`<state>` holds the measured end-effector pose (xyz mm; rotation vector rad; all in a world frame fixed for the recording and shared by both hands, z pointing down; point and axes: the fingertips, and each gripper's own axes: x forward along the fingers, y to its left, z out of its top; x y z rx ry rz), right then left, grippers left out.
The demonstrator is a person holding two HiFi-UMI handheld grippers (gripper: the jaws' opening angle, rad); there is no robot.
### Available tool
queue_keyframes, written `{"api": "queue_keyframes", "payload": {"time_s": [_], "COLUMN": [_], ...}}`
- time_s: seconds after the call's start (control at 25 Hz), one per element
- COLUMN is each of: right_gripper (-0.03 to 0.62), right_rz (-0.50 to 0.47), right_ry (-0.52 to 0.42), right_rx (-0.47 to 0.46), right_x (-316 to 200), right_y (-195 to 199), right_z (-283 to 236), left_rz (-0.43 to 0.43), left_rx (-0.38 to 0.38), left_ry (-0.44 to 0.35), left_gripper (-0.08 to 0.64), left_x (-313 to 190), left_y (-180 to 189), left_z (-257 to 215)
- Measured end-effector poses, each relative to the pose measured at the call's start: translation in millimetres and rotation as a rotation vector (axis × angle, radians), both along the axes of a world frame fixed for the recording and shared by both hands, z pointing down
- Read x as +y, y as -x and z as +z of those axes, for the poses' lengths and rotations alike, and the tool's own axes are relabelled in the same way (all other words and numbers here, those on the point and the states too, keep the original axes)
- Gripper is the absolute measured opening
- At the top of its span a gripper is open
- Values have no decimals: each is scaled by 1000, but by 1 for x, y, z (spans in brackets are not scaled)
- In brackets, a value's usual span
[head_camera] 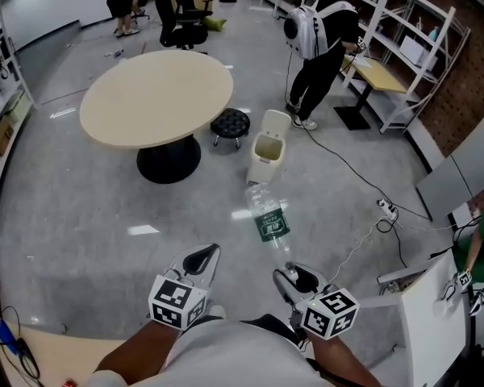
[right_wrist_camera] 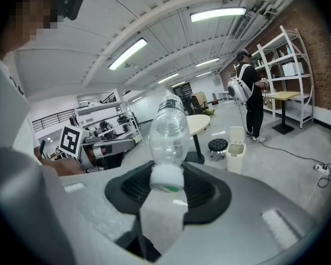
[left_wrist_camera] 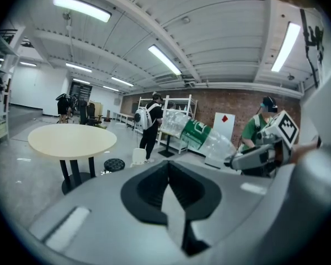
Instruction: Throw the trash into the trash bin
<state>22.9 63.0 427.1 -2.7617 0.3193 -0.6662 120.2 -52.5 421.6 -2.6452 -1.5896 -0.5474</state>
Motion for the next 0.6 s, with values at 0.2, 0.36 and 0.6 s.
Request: {"api": "queue_keyframes", "payload": {"time_s": [0.2,0.36,0.6], "right_gripper": [153,153,153], "right_rz": [-3,20,29], "right_ry": [7,3,-13], "right_rx": [-1,-20,-51], "right_x": [-12,-3,19], "right_y": [-20,-32,-43], "right_z": [-7,-5,6], "left_rz": [7,35,32], "left_rx": [-40,-58,-73], "left_ry": [22,30,33], "left_gripper": [6,6,6], "left_x": [-5,12,33], "left_y": [-23,-34,-51], "left_z": [0,-2,3]}}
